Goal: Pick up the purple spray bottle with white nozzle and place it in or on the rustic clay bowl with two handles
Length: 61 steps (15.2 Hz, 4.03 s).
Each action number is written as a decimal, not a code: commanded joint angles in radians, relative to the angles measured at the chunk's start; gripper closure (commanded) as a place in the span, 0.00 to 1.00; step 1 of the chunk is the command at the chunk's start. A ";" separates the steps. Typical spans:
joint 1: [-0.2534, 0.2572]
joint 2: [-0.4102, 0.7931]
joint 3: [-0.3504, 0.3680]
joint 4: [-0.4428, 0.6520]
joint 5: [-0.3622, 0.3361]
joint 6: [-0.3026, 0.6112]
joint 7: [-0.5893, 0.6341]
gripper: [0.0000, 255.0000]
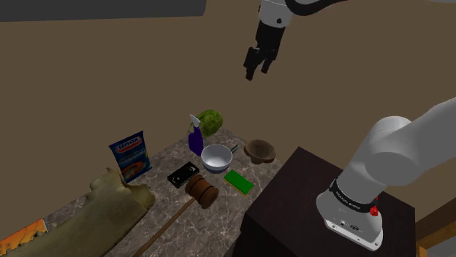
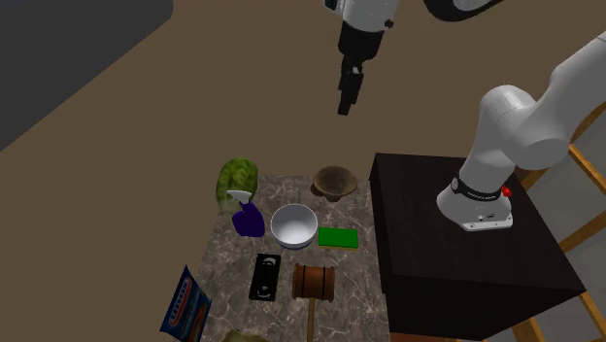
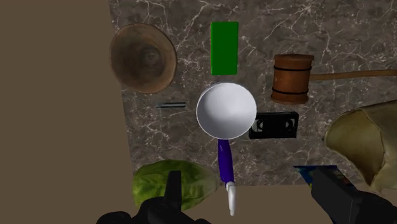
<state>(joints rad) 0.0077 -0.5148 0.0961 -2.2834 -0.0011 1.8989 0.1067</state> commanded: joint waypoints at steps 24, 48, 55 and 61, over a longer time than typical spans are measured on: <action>0.009 0.940 0.019 0.501 -0.087 0.341 0.081 0.00; 0.029 1.221 0.004 0.715 -0.106 0.388 0.090 1.00; 0.029 1.221 0.004 0.715 -0.106 0.388 0.090 1.00; 0.026 1.172 0.009 0.720 -0.100 0.334 0.086 1.00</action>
<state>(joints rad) 0.0342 0.6670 0.1041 -1.5621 -0.1019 2.2421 0.1929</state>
